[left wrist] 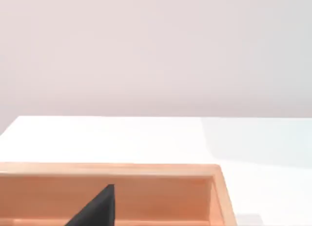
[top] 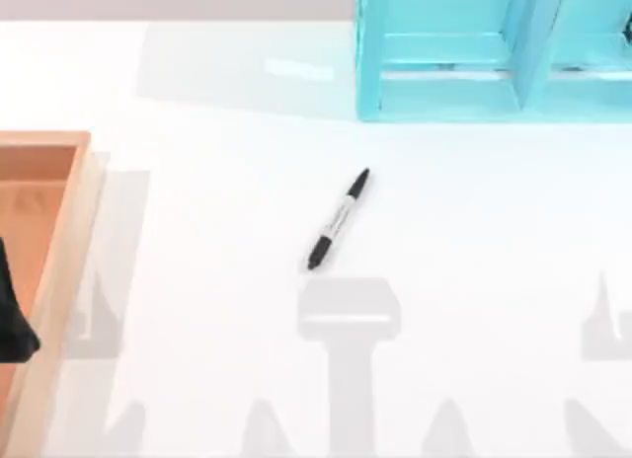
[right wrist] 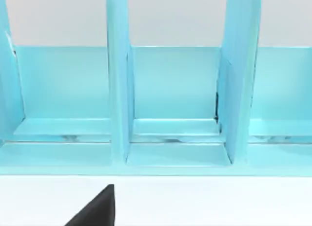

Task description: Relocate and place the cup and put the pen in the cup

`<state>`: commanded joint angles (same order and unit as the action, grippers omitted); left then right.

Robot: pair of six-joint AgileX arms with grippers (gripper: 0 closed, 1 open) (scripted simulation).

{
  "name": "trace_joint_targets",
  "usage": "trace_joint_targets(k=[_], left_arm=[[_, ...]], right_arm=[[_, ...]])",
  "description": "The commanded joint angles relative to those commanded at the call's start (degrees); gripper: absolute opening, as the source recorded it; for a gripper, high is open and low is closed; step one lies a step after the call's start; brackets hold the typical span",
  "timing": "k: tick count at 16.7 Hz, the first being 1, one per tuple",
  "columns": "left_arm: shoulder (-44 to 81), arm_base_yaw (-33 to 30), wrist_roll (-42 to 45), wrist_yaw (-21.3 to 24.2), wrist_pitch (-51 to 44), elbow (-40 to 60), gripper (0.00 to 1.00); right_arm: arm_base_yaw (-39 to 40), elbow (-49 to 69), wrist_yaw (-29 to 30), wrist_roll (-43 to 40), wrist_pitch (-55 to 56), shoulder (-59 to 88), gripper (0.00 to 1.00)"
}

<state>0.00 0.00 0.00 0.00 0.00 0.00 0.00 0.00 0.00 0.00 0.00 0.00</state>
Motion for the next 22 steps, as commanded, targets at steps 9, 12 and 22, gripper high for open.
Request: trace_joint_targets(k=[9,12,22], left_arm=[[16.6,2.3,3.0,-0.4,-13.4,15.3,1.00],[32.5,4.1,4.5,-0.4,-24.7,28.5,1.00],[82.9,10.4,10.4,-0.2,-62.3,70.9,1.00]], right_arm=[[0.0,0.0,0.0,0.0,0.0,0.0,1.00],[0.0,0.0,0.0,0.0,0.0,0.0,1.00],[0.0,0.0,0.0,0.0,0.0,0.0,1.00]])
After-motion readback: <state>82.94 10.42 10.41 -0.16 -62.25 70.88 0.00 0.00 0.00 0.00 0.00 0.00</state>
